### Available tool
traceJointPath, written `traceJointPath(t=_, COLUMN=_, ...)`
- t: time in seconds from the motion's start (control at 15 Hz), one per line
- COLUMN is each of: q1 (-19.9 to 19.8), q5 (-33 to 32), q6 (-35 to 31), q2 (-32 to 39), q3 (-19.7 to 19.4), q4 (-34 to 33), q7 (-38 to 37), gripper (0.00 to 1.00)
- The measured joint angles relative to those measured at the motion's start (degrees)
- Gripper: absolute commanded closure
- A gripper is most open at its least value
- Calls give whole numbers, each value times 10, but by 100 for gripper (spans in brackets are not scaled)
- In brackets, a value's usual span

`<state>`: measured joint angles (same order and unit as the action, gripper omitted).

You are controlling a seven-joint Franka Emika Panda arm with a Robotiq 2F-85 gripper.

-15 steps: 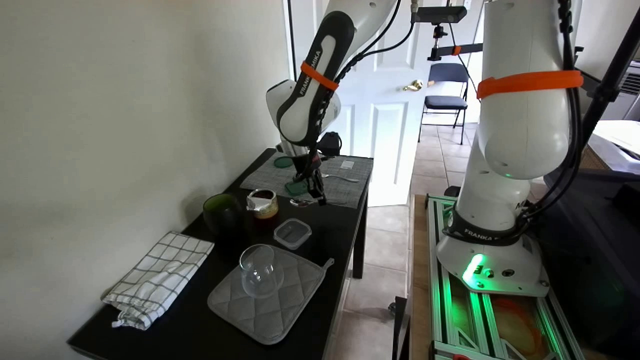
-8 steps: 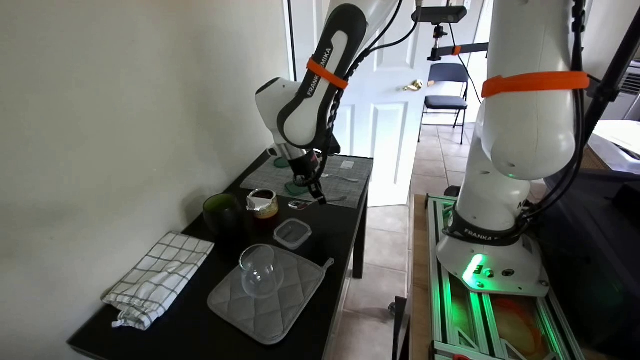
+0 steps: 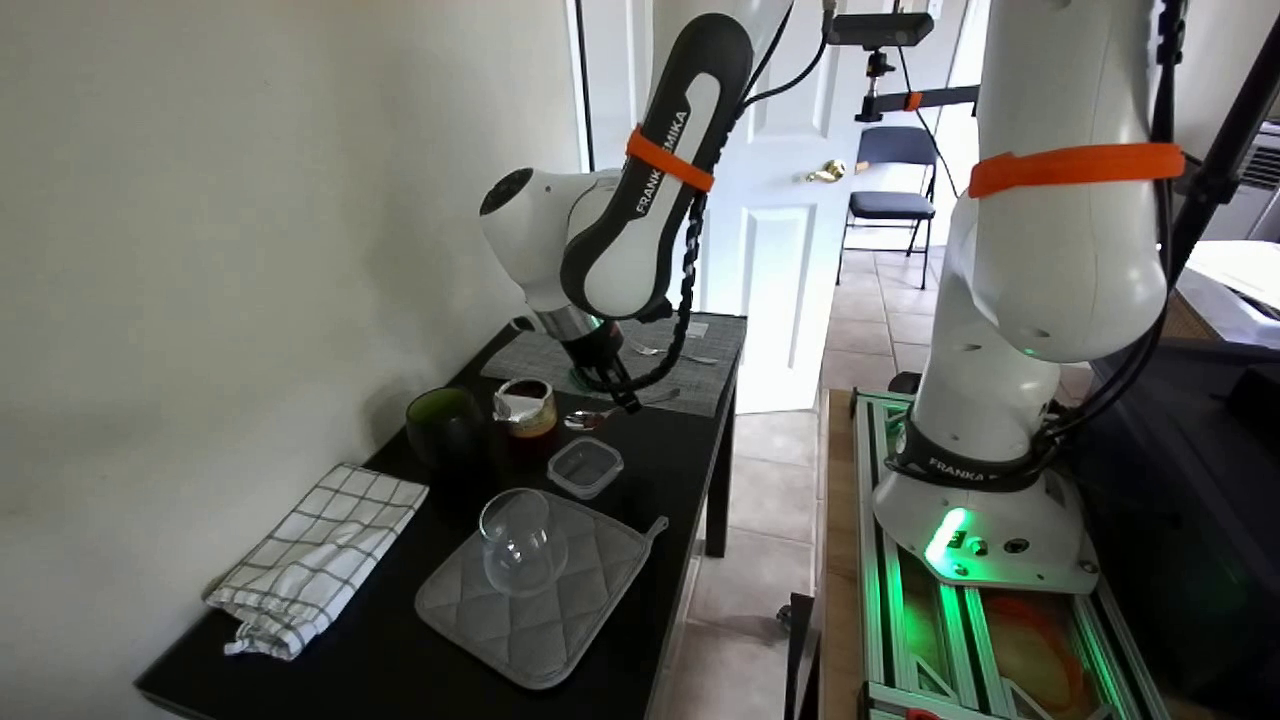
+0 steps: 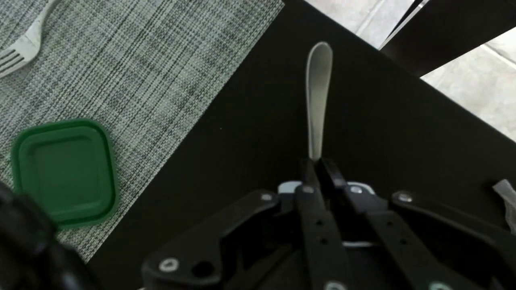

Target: Put some brown objects on the spoon, then put them in the bowl

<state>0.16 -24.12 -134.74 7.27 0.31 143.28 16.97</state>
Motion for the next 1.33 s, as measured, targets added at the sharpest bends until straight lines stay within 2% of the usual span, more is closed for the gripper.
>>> traceJointPath(t=0.67, q1=50, q5=-150, q6=0, q2=15, q3=15, q4=0, q7=-136, gripper=98)
traceJointPath(t=1.07, q1=67, q5=-238, q6=0, q2=26, q3=23, q4=0, q7=-227, gripper=98)
traceJointPath(t=1.33, q1=74, q5=-275, q6=0, q2=30, q3=30, q4=6, q7=-278, gripper=98)
